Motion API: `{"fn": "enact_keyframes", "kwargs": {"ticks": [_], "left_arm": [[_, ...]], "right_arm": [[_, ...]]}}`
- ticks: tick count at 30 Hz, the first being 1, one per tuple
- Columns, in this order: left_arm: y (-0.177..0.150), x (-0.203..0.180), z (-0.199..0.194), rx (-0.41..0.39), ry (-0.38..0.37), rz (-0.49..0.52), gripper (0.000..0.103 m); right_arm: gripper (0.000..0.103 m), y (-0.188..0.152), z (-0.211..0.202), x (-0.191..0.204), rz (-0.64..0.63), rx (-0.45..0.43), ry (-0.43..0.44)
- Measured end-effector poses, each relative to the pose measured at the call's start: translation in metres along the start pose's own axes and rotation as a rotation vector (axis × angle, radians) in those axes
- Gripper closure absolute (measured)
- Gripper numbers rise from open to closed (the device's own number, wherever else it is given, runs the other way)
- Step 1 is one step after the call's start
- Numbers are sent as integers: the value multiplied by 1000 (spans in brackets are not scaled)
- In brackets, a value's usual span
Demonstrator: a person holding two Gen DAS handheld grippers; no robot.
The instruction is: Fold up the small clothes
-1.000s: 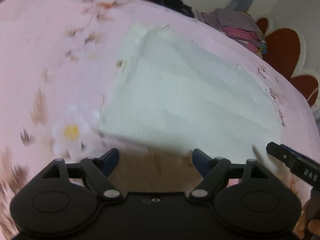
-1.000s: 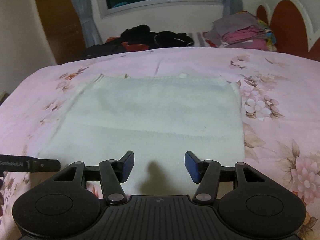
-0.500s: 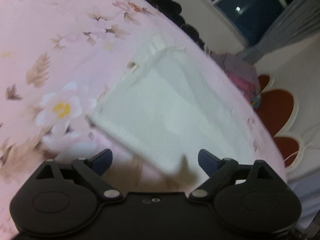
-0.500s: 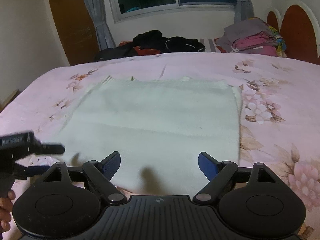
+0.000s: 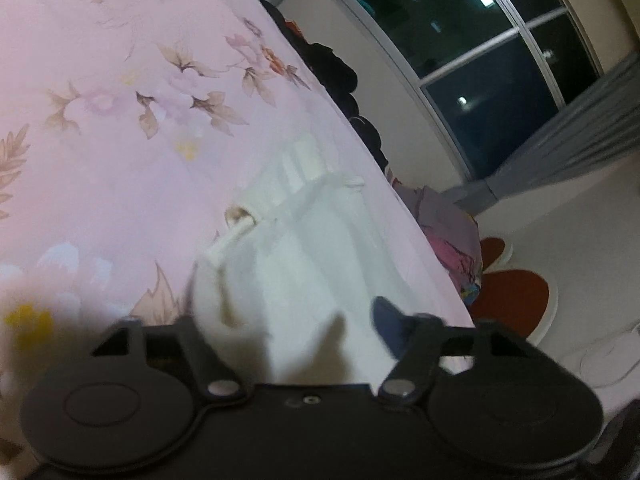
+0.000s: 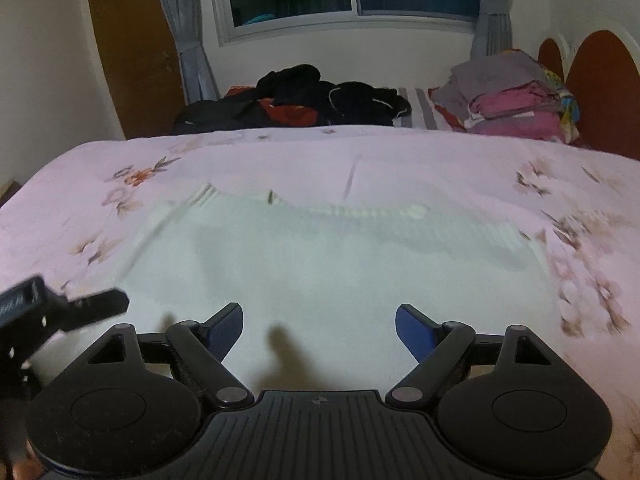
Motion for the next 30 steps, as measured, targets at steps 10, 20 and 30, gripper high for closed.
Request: {"fn": "enact_keyframes", "kwargs": {"ticks": [10,20,30], "left_arm": [[8,12,-2,-16,14,-37,89],[7,-12,-10,-21,22,75,95],[-7,-81,-8,-10,-52,317,96]], "right_arm": [[41,-22,22,11,-73,42,-73],[41,-26,16,16,-144,34,-67],[41,-18,-21,-48,126,6,21]]}}
Point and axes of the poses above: each gripper's, at about its wrist camera, not at the fingertips, and z roughly the way its jaws point, x to its left, y to its top, the point moved 1 cm from there along z, roughly the way its jaws point, and after that the axes turned 8 degrees about -y, right-handed, at the moved point
